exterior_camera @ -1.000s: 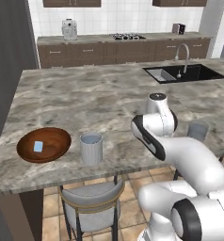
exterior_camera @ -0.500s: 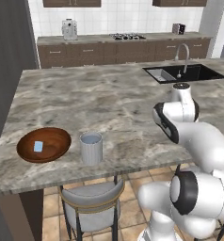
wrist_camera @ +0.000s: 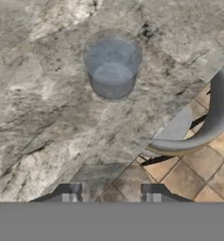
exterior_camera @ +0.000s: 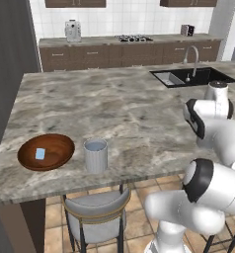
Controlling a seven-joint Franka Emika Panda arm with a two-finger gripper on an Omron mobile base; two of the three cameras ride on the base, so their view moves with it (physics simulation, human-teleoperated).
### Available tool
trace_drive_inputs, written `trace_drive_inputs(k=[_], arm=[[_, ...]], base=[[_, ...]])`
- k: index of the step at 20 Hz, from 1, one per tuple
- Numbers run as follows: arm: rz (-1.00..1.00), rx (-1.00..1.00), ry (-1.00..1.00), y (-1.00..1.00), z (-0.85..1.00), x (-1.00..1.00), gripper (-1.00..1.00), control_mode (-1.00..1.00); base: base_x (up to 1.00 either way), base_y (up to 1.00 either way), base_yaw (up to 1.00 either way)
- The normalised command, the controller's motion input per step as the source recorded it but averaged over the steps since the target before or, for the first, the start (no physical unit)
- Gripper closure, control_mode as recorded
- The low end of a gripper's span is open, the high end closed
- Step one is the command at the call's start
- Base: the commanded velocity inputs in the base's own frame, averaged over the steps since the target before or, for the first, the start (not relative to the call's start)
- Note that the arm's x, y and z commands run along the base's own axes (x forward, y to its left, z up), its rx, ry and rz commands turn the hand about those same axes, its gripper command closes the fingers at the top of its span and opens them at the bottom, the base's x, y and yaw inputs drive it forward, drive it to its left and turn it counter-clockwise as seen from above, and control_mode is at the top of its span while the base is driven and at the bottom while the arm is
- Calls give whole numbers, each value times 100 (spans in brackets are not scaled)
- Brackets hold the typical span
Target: There are four ice cubes in the ice bowl. Place two ice cubes in each glass of water.
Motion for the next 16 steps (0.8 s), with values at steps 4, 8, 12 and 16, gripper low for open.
trace_drive_inputs(k=[4,8,12,16], arm=[[3,0,-1,-67,-8,53,100,-100],[5,0,0,-71,-8,56,100,-100],[6,0,0,-67,-16,50,100,-100],[5,0,0,-33,-41,51,100,-100]], base=[[0,0,0],[0,0,0],[0,0,0],[0,0,0]])
